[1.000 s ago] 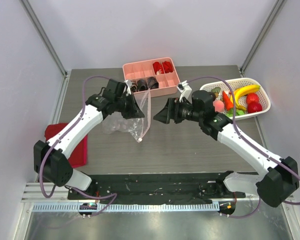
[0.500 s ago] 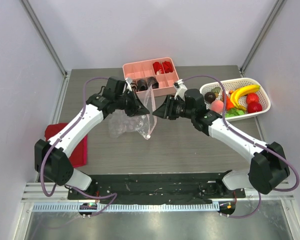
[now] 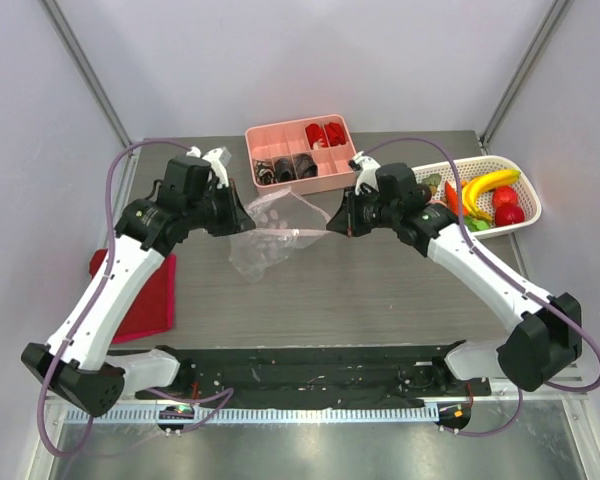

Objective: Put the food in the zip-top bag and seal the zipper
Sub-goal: Open the zipper of the food storage bag.

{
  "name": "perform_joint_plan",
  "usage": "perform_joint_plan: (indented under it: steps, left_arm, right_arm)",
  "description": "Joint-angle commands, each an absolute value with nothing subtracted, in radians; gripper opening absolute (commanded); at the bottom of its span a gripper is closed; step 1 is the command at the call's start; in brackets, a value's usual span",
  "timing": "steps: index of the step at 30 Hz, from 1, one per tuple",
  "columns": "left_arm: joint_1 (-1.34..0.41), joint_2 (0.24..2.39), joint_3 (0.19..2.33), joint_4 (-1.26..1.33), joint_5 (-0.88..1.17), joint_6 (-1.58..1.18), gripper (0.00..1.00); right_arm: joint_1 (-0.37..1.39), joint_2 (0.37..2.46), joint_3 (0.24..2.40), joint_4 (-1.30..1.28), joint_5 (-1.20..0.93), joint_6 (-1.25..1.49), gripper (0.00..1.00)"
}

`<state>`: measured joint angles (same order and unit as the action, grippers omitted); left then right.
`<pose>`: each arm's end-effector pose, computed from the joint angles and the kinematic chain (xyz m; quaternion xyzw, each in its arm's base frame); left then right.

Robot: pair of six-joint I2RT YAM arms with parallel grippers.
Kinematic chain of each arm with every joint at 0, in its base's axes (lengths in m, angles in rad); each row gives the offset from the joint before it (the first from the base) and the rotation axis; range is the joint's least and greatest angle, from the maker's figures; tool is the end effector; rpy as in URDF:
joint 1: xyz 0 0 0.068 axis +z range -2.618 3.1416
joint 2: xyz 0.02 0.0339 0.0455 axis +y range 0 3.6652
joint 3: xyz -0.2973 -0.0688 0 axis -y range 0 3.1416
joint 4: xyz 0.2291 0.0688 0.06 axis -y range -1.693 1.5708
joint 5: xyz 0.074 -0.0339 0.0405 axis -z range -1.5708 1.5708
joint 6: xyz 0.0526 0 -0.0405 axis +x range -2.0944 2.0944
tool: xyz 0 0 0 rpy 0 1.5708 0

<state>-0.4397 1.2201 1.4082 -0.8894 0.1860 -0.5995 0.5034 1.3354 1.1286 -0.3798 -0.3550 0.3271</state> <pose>0.2019 -0.1057 0.4134 -0.0331 0.9033 -0.2813 0.3222 0.2451 0.1559 0.3460 -0.1595 0.8568 0.3300 0.3627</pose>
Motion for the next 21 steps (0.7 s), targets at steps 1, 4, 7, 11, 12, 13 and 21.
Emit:
perform_joint_plan:
  steps: [1,4,7,11,12,13,21]
  left_arm:
    - [-0.43,1.177,1.448,-1.072,0.09,-0.361,0.0]
    - [-0.431,1.137,1.407,-1.056,0.185,-0.362,0.09]
    - [-0.434,1.126,1.393,-1.0,0.215,-0.38,0.27]
    - [-0.437,1.163,1.422,-0.945,0.207,-0.397,0.34]
    - [-0.439,1.172,1.439,-0.94,0.213,-0.402,0.37]
    - [-0.44,1.183,1.45,-0.937,0.216,-0.408,0.4]
    - [-0.479,1.147,1.462,-0.821,0.348,-0.451,0.66]
  right_arm:
    - [0.472,1.302,1.216,-0.598,-0.325,0.123,0.01]
    - [0.474,1.293,1.224,-0.595,-0.417,0.121,0.01]
    - [0.474,1.293,1.223,-0.56,-0.545,0.159,0.01]
    - [0.488,1.286,1.22,-0.516,-0.65,0.219,0.01]
    - [0.494,1.284,1.223,-0.508,-0.658,0.235,0.01]
    - [0.505,1.282,1.224,-0.499,-0.663,0.242,0.01]
    - [0.515,1.269,1.246,-0.43,-0.687,0.368,0.01]
